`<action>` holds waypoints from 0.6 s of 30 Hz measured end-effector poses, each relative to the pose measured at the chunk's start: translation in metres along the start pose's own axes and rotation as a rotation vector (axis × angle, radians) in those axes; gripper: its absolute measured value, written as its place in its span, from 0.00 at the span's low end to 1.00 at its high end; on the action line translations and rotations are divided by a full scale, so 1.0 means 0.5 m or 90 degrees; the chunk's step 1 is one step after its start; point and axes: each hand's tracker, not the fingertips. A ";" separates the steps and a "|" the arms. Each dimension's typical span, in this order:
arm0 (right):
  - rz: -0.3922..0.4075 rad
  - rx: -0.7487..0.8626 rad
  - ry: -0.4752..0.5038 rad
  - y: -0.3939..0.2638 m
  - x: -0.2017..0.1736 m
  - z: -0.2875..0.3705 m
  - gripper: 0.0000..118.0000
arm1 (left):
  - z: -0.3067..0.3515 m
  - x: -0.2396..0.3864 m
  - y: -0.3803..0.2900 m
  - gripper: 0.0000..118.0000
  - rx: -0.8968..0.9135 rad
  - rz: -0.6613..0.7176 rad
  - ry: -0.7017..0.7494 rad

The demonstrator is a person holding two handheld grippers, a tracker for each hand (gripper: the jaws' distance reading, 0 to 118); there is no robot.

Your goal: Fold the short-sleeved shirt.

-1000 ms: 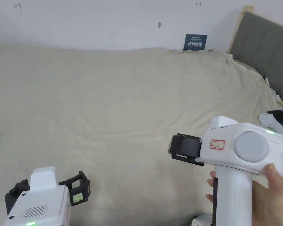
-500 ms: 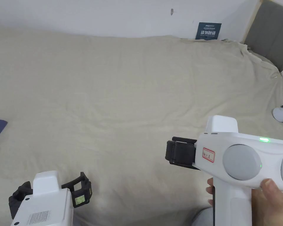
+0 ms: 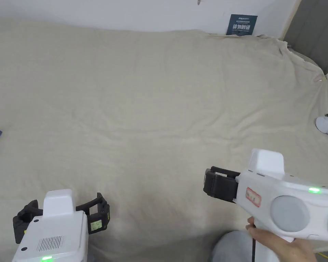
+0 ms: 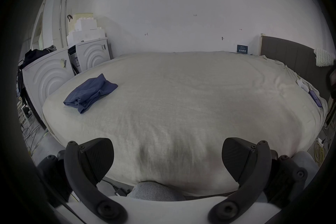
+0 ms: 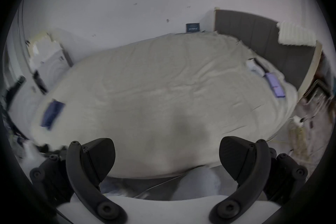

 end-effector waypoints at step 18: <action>0.035 0.125 -0.141 -0.183 0.036 -0.076 0.97 | 0.012 0.004 -0.005 1.00 -0.002 -0.029 -0.032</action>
